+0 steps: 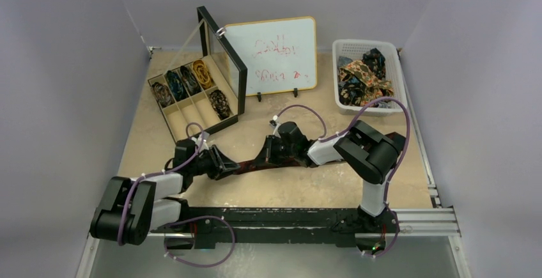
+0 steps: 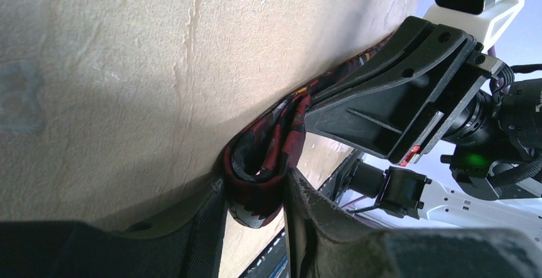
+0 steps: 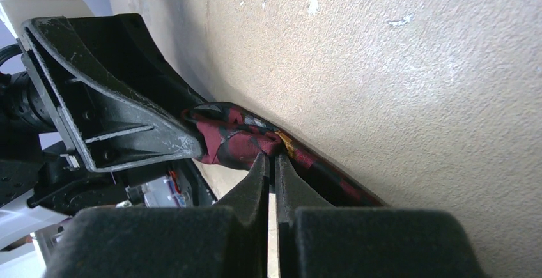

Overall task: Roll the ties
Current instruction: Roll the tie at the center of the board.

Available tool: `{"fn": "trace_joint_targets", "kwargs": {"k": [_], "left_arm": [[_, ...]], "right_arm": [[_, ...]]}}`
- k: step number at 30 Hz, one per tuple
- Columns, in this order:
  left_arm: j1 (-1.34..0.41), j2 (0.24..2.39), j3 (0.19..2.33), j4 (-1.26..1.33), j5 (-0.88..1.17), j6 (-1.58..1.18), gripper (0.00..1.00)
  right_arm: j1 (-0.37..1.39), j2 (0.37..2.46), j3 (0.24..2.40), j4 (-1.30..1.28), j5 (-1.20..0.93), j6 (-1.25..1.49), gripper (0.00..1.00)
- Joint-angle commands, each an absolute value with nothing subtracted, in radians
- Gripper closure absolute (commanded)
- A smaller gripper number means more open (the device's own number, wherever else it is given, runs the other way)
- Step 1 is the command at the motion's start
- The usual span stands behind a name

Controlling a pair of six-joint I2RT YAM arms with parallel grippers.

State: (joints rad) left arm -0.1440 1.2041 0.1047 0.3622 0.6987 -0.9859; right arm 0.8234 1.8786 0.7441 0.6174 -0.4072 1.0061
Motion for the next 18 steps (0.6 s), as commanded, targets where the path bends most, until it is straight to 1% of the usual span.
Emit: {"fn": "trace_joint_targets", "kwargs": {"k": [1,5,9,12,15,18], "left_arm": [[-0.139,1.226,0.108,0.389,0.673,-0.984,0.69],[-0.14,1.249,0.12,0.401,0.673,-0.992,0.76],[-0.14,1.24,0.142,0.358,0.654,-0.978,0.89],[-0.14,1.203,0.19,0.241,0.627,-0.933,1.0],[-0.14,1.152,0.248,0.082,0.575,-0.883,1.0],[-0.14,1.112,0.294,-0.058,0.535,-0.846,1.0]], "right_arm": [[0.822,1.916,0.758,0.568,-0.378,0.99,1.0],[0.822,1.922,0.761,0.575,-0.388,0.988,1.0],[0.822,1.907,0.772,0.569,-0.398,0.968,1.0],[0.822,1.865,0.801,0.521,-0.384,0.924,0.89],[0.822,1.803,0.827,0.449,-0.343,0.879,0.75],[0.821,1.738,0.845,0.374,-0.282,0.835,0.64]]}}
